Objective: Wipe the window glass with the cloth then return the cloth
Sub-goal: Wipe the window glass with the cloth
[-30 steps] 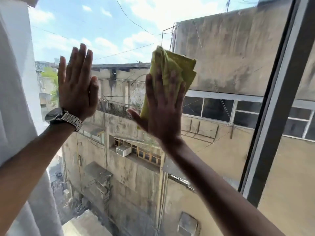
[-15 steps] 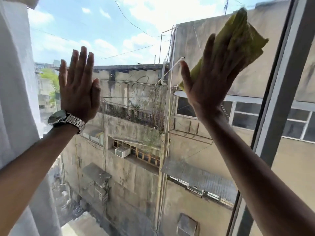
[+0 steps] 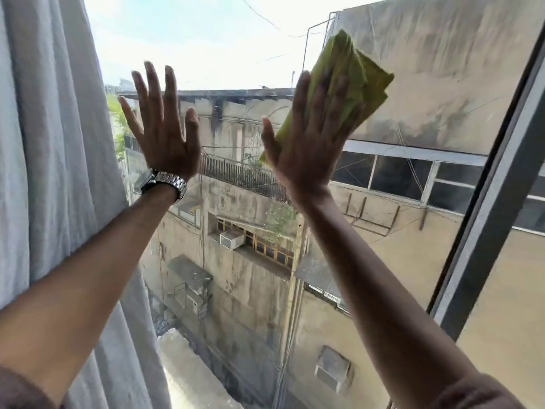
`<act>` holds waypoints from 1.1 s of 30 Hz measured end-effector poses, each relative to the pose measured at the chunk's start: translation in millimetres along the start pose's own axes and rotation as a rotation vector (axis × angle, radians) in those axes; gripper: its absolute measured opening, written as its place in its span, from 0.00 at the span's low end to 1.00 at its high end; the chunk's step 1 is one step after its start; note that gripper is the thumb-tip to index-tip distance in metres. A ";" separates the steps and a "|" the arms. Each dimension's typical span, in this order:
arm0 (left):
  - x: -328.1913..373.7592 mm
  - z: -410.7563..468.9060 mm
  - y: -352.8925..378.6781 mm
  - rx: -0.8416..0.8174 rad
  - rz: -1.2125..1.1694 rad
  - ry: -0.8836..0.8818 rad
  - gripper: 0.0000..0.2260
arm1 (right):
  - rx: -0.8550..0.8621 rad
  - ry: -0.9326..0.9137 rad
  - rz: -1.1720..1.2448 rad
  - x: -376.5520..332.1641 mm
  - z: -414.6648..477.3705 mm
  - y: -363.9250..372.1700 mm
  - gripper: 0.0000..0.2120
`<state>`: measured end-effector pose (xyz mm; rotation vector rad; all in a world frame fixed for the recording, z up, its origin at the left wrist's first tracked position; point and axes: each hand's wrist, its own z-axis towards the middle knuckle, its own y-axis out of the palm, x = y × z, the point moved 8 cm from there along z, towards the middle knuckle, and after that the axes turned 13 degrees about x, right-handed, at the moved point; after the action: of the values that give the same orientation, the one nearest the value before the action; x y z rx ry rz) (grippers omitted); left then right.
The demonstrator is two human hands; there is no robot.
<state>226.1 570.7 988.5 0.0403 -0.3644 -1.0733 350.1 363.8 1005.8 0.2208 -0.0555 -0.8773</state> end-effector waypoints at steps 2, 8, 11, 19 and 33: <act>-3.0 1.3 6.3 0.020 -0.019 0.035 0.27 | 0.078 0.040 0.021 -20.7 69.2 16.3 0.36; -9.5 -3.2 14.3 0.119 -0.038 0.080 0.27 | 0.122 0.031 0.057 -46.9 100.7 40.6 0.33; -6.5 1.4 10.0 0.145 -0.022 0.091 0.27 | 0.128 0.001 0.030 -47.8 38.9 20.0 0.36; -0.1 2.7 -2.5 0.053 -0.026 0.057 0.27 | -0.145 -0.256 0.038 -25.4 -110.4 -13.5 0.38; -5.2 2.4 2.9 0.107 -0.007 0.087 0.27 | 0.057 -0.019 0.043 -67.7 4.7 8.6 0.35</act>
<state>225.6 576.9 989.9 0.1827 -0.3429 -1.0544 312.7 420.3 1015.1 0.2633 -0.1028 -0.8361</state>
